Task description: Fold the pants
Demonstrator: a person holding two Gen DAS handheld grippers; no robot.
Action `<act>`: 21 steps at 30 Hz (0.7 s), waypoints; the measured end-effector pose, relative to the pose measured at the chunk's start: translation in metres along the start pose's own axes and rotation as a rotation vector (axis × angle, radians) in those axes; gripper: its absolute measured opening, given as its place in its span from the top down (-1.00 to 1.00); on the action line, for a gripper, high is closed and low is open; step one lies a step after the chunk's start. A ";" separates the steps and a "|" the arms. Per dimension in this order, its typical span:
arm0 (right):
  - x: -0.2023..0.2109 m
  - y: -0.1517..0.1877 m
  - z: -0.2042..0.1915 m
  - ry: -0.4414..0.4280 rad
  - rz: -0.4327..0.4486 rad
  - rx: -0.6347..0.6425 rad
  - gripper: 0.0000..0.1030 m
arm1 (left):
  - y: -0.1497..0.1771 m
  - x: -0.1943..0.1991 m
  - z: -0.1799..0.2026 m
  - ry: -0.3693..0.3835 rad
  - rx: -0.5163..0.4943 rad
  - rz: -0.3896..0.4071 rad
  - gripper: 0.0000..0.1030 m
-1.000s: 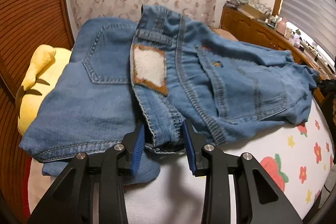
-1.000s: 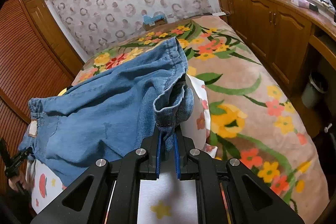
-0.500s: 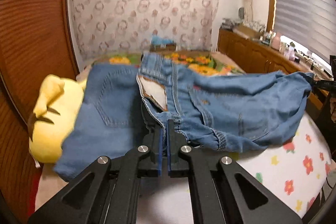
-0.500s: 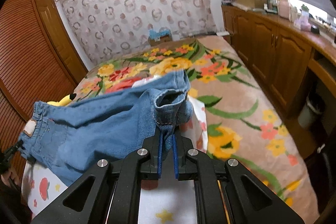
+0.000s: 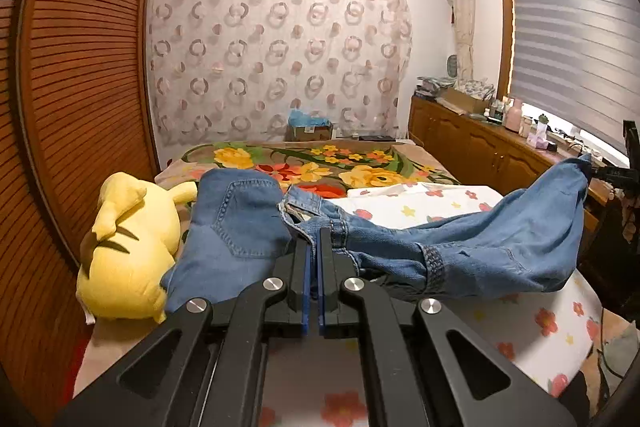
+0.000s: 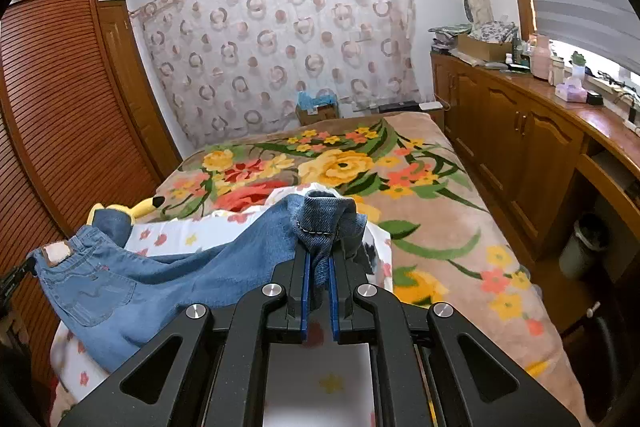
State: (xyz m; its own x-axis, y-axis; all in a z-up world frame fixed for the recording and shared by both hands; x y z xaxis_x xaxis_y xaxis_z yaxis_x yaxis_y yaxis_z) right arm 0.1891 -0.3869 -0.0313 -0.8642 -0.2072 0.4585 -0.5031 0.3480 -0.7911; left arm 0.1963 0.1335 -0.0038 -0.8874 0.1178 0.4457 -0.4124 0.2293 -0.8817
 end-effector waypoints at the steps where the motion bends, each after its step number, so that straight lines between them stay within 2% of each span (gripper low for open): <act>1: 0.007 0.007 0.002 0.002 0.000 0.000 0.86 | 0.002 0.005 0.002 0.001 0.001 0.004 0.93; 12: 0.096 0.071 0.014 -0.017 -0.019 0.022 0.86 | 0.051 0.072 0.006 -0.015 0.043 0.012 0.93; 16: 0.113 0.089 0.025 -0.023 -0.049 0.023 0.86 | 0.083 0.076 0.011 0.002 0.054 -0.045 0.93; 21: 0.110 0.122 0.045 0.019 -0.107 -0.001 0.86 | 0.128 0.065 0.025 0.032 0.068 -0.153 0.93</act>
State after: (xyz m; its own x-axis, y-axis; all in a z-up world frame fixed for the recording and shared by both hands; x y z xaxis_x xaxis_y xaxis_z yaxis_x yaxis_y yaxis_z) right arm 0.0328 -0.4079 -0.0954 -0.8054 -0.2262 0.5479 -0.5926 0.3258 -0.7367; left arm 0.0811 0.1464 -0.0914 -0.8069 0.1173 0.5790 -0.5558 0.1816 -0.8113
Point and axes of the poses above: each gripper's, at about its wrist camera, not at the fingertips, and x roughly against the way its jaws point, z to its right, y to its underside, the point moved 7 cm from there along -x, roughly the way its jaws point, and after that the axes turned 14 degrees about -x, right-handed, at the moved point
